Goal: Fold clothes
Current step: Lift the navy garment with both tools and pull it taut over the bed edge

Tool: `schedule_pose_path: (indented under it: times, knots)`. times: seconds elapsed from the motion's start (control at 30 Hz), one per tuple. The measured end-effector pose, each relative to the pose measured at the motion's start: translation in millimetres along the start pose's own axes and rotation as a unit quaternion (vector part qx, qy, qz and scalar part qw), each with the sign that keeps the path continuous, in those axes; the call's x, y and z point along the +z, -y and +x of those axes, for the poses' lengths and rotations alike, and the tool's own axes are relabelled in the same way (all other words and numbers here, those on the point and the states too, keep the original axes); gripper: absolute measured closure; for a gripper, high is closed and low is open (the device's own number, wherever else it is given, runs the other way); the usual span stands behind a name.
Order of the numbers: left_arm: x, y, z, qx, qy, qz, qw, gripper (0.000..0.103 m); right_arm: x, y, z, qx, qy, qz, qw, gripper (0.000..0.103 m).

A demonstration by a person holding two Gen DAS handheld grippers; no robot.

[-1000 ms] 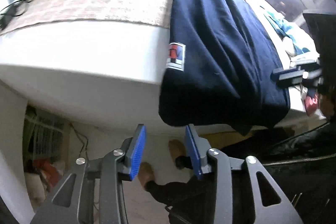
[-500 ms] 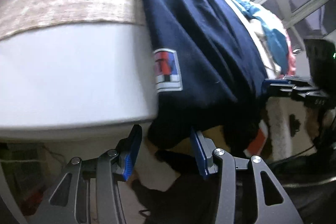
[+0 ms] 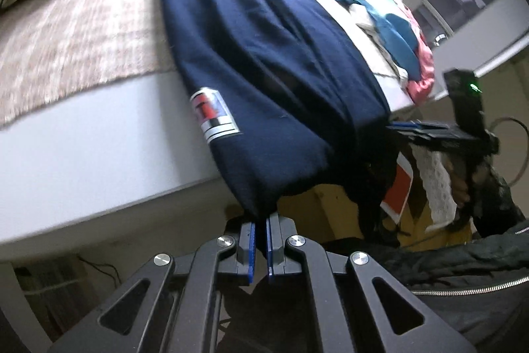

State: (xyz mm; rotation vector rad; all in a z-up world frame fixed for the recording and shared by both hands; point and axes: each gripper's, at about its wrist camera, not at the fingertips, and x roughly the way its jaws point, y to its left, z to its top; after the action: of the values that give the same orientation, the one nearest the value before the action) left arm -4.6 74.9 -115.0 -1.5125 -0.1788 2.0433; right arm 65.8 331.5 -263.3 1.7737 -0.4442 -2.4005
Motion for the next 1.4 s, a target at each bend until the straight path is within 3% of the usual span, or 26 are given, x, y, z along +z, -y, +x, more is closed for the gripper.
schedule_pose_path:
  times: [0.13,0.17,0.2,0.3,0.37,0.43,0.47,0.57,0.67,0.73,0.87,1.1,1.13,1.17,1.2,1.3,1.4]
  knots:
    - [3,9,-6,0.001,0.001,0.011,0.9999,0.099,6,12,13,0.024,0.002,0.014,1.0,0.057]
    - [5,10,-12,0.004,0.003,0.012,0.9999,0.099,6,14,15,0.037,0.003,0.02,0.999,0.074]
    - [6,11,-17,0.006,0.005,0.012,0.9999,0.099,6,16,13,0.049,0.001,0.025,0.998,0.099]
    - [4,11,-40,0.005,0.025,0.022,0.9994,0.099,4,17,-5,0.071,0.011,0.027,0.997,0.1]
    - [-1,3,-29,0.008,0.011,0.016,0.9998,0.099,2,17,-13,0.039,0.017,0.016,0.999,0.1]
    - [-5,-5,-5,0.013,-0.018,0.003,0.9997,0.1,3,15,0,0.013,-0.016,0.005,1.0,0.099]
    - [-6,-7,3,0.015,-0.025,0.002,0.9996,0.1,4,12,2,-0.004,-0.03,0.0,1.0,0.094]
    - [-5,-5,3,0.007,-0.015,0.0,0.9999,0.1,9,-2,-12,-0.052,-0.037,-0.017,0.998,0.087]
    - [-4,-4,-1,0.003,-0.007,0.003,1.0,0.099,26,-22,-50,-0.018,0.026,-0.01,0.999,0.079]
    - [-4,-3,-2,0.004,-0.005,0.007,1.0,0.099,51,-47,-56,0.048,0.051,-0.029,0.997,0.076]
    - [-6,-3,-4,0.005,-0.004,0.003,1.0,0.099,106,-94,-12,0.099,0.047,-0.077,0.991,0.076]
    - [-8,-3,-10,0.009,0.002,0.0,1.0,0.099,135,-125,60,0.1,-0.015,-0.099,0.99,0.077]
    - [-9,-4,-11,0.009,0.003,-0.001,1.0,0.099,137,-126,61,0.098,-0.013,-0.097,0.99,0.08]
    - [-9,-4,-12,0.009,0.004,-0.001,1.0,0.099,137,-121,60,0.098,-0.016,-0.095,0.991,0.096]
    - [-10,-4,-12,0.008,0.004,-0.001,1.0,0.099,134,-118,55,0.099,-0.016,-0.095,0.99,0.099]
    - [-12,-5,-11,0.008,0.002,-0.004,1.0,0.099,129,-114,48,0.056,0.003,-0.108,0.993,0.099]
    - [-15,-10,-6,0.008,-0.005,-0.011,0.9999,0.099,131,-103,45,0.076,-0.018,-0.093,0.993,0.094]
